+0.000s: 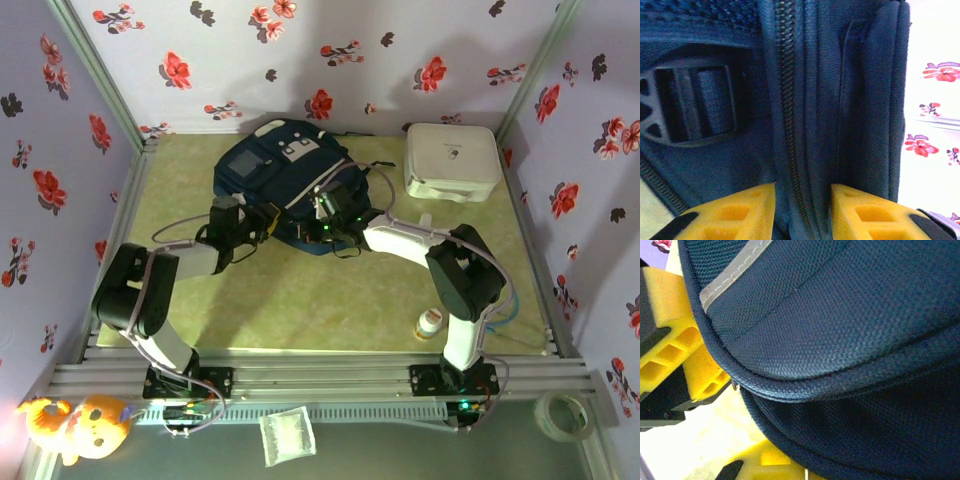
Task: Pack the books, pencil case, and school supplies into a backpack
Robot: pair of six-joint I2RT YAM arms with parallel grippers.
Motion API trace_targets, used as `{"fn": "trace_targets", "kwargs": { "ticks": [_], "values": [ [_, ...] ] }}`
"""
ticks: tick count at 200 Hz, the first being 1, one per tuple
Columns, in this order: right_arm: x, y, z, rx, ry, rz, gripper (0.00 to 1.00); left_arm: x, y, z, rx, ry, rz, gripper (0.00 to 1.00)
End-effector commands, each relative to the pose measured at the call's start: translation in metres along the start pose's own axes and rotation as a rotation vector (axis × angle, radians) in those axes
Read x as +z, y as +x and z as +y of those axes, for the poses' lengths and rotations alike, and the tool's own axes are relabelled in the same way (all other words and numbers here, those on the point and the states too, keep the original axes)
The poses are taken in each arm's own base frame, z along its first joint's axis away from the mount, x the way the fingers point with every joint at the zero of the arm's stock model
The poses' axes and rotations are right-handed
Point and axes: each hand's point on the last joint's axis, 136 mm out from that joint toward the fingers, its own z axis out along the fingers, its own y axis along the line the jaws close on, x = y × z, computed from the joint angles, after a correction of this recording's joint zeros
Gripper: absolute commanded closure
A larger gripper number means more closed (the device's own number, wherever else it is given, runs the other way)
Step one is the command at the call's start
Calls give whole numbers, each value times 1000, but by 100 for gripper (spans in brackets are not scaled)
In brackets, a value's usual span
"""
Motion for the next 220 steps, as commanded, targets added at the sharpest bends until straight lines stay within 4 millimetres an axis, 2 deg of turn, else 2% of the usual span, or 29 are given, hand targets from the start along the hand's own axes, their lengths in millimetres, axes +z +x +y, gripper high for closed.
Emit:
{"fn": "trace_targets", "kwargs": {
  "ticks": [1, 25, 47, 83, 108, 161, 220],
  "values": [
    [-4, -17, 21, -30, -65, -53, 100, 6, 0, -19, 9, 59, 7, 67],
    [-4, -14, 21, -31, -67, -44, 100, 10, -2, -22, 9, 66, 7, 67],
    [-6, -13, 18, -28, -54, -42, 98, 13, -1, -23, 7, 68, 15, 75],
    [-25, -10, -22, 22, 127, -120, 86, 9, 3, -38, 43, 75, 27, 90],
    [-31, -11, -26, 1, 146, -121, 82, 7, 6, -45, 64, 71, 34, 100],
    [-29, -18, -20, -45, 145, -117, 76, 4, 11, -63, 66, 110, 43, 100],
    [-19, -12, -18, -45, 148, -103, 68, 4, 14, -70, 59, 126, 52, 100]
  ]
}}
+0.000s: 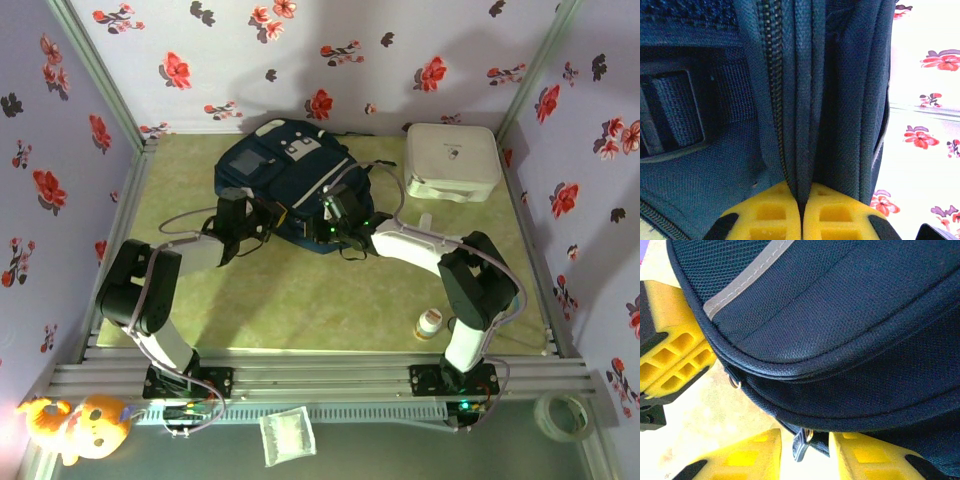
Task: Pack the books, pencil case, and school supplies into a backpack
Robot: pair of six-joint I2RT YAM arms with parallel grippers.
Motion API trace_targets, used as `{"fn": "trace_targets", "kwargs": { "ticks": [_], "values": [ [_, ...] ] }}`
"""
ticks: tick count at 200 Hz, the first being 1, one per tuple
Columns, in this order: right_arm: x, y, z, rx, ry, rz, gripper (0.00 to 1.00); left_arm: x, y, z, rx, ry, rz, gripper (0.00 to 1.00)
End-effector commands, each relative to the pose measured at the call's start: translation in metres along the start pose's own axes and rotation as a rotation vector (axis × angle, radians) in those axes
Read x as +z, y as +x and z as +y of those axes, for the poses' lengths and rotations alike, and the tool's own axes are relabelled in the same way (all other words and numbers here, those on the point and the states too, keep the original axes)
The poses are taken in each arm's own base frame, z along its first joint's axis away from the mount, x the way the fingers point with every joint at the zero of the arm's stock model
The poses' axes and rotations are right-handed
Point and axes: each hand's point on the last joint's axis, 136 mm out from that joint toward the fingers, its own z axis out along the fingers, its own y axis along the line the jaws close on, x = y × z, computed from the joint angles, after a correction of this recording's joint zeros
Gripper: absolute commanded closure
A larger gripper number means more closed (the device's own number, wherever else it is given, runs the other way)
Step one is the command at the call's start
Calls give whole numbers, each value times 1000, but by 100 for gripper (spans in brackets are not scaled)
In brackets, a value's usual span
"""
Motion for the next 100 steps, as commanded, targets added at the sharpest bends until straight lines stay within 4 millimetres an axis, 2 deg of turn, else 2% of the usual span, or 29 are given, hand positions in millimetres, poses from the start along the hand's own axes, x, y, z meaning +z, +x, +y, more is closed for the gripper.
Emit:
{"fn": "trace_targets", "kwargs": {
  "ticks": [1, 35, 78, 100],
  "values": [
    [3, -5, 4, -15, 19, -12, 68, -8, 3, -53, 55, 134, 5, 100],
    [10, -3, -6, -5, 77, -21, 70, -9, 4, -54, 54, 137, 6, 100],
    [14, -11, -7, 22, 94, -48, 74, -12, 5, -56, 55, 142, 7, 100],
    [15, -11, -8, 30, 99, -48, 79, -14, 5, -58, 58, 144, 6, 100]
  ]
}}
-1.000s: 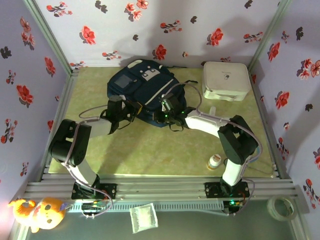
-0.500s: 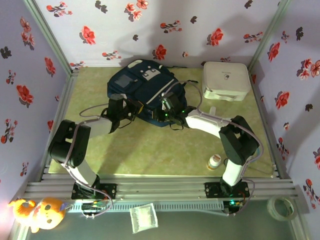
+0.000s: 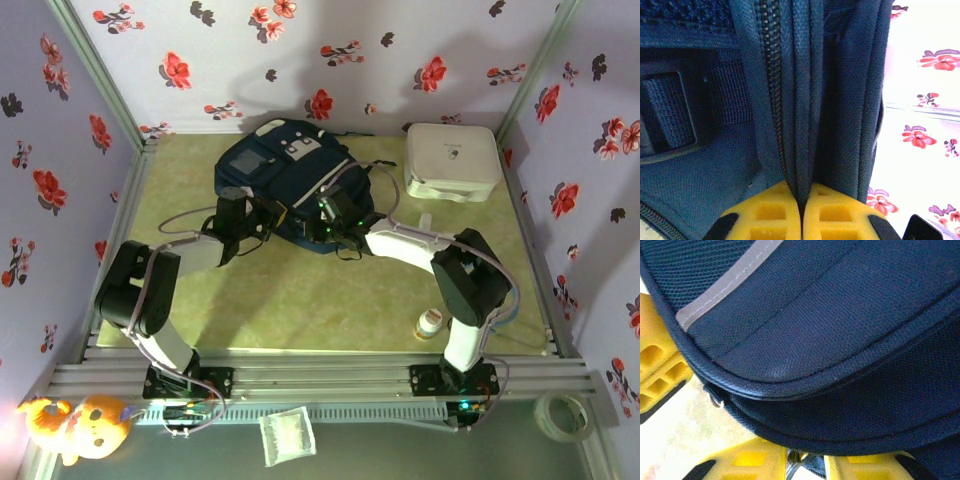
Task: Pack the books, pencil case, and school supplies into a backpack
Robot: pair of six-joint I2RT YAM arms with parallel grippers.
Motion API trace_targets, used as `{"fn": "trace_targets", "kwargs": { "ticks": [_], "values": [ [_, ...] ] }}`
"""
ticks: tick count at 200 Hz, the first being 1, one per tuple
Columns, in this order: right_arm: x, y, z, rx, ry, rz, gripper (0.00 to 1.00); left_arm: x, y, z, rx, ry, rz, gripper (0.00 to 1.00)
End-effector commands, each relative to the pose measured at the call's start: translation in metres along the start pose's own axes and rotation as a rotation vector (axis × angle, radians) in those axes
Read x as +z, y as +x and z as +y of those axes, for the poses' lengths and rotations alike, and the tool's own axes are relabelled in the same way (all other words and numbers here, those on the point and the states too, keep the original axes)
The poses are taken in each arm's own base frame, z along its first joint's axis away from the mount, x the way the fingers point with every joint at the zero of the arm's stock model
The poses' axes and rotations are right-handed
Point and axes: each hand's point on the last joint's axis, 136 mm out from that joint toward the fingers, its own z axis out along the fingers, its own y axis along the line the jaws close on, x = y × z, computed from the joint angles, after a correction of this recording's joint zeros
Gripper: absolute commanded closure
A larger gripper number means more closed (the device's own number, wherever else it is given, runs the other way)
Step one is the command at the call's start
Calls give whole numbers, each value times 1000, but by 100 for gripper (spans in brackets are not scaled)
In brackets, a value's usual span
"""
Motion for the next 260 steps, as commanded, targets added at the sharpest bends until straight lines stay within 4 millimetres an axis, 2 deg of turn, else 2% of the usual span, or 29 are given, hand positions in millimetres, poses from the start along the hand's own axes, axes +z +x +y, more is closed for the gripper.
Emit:
{"fn": "trace_targets", "kwargs": {
  "ticks": [1, 26, 57, 78, 104, 119, 137, 180, 210, 260],
  "values": [
    [4, -8, -2, 20, 38, -25, 79, -11, 5, -53, 55, 135, 10, 100],
    [-2, -10, -10, 22, 77, -52, 89, -12, 3, -52, 64, 125, 7, 100],
    [-21, -14, -25, -3, 142, -83, 93, -16, -4, -46, 65, 106, -9, 100],
    [-34, -12, -45, -28, 214, -80, 93, -20, -10, -42, 64, 97, -24, 100],
    [-46, -9, -79, -33, 348, -79, 94, -25, -13, -40, 69, 90, -34, 100],
    [-47, -9, -87, -38, 375, -68, 94, -26, -15, -40, 73, 86, -36, 100],
    [-44, -9, -82, -49, 339, -56, 92, -26, -15, -40, 74, 84, -37, 100],
    [-28, -6, -46, -107, 139, -2, 83, -27, -15, -43, 75, 90, -35, 100],
    [-19, -4, -46, -110, 134, 22, 79, -27, -14, -44, 77, 93, -32, 100],
    [-11, -5, -45, -106, 126, 31, 80, -27, -14, -42, 76, 89, -32, 100]
  ]
}}
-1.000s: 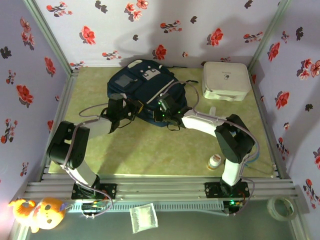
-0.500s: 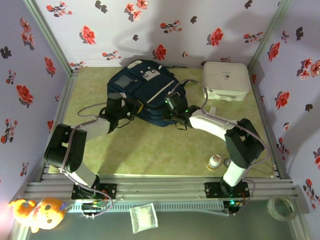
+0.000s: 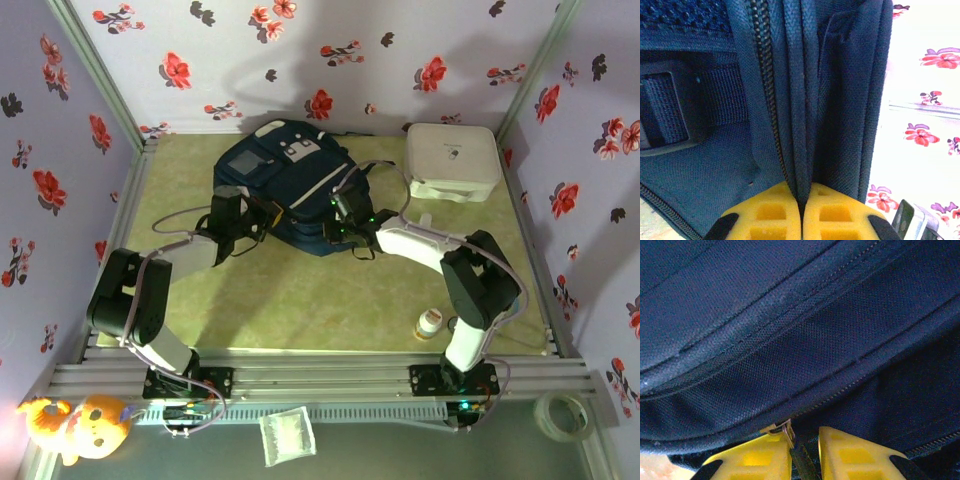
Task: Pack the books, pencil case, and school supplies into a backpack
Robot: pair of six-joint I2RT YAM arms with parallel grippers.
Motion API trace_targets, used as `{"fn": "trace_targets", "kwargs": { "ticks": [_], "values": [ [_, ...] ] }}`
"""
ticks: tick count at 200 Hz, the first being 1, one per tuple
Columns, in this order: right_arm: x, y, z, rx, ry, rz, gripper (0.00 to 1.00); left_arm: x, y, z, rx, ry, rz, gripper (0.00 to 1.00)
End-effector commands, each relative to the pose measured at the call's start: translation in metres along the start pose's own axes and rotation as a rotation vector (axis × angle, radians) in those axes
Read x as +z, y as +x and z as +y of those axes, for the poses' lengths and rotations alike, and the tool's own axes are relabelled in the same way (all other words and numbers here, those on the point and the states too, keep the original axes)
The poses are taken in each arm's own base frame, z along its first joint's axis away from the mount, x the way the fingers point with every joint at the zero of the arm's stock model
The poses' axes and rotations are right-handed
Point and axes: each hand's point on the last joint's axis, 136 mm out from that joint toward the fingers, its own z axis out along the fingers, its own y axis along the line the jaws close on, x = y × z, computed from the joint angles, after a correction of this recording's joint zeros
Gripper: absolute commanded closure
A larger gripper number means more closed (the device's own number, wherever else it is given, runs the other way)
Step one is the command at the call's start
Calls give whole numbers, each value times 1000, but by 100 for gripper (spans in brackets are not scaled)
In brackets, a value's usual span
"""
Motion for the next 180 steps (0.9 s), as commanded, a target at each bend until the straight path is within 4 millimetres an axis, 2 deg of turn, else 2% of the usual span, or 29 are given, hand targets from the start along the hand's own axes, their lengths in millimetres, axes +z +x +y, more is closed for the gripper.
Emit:
{"fn": "trace_targets", "kwargs": {
  "ticks": [1, 23, 39, 65, 85, 114, 128, 151, 163, 180],
  "values": [
    [2, -7, 4, -15, -16, 2, 80, -13, -9, -42, 72, 118, -34, 100],
    [0, -10, -8, 8, 37, -25, 89, -14, -9, -41, 75, 115, -35, 100],
    [-5, -16, -29, 57, 113, -54, 93, -17, -11, -36, 72, 102, -41, 100],
    [-12, -24, -71, 224, 156, -65, 94, -20, -14, -30, 55, 96, -52, 100],
    [-19, -31, -79, 294, 88, -56, 94, -20, -14, -34, 62, 104, -51, 100],
    [-31, -38, -62, 212, 38, -43, 95, -17, -15, -31, 71, 90, -49, 100],
    [-36, -37, -45, 154, -3, -41, 95, -15, -18, -30, 79, 82, -45, 100],
    [-45, -29, -5, 23, -69, -40, 96, -14, -28, -25, 93, 52, -47, 100],
    [-51, -28, 15, -27, -107, -51, 96, -17, -35, -19, 99, 27, -58, 92],
    [-56, -29, 41, -50, -173, -66, 97, -25, -46, -3, 100, -35, -92, 72]
  ]
}}
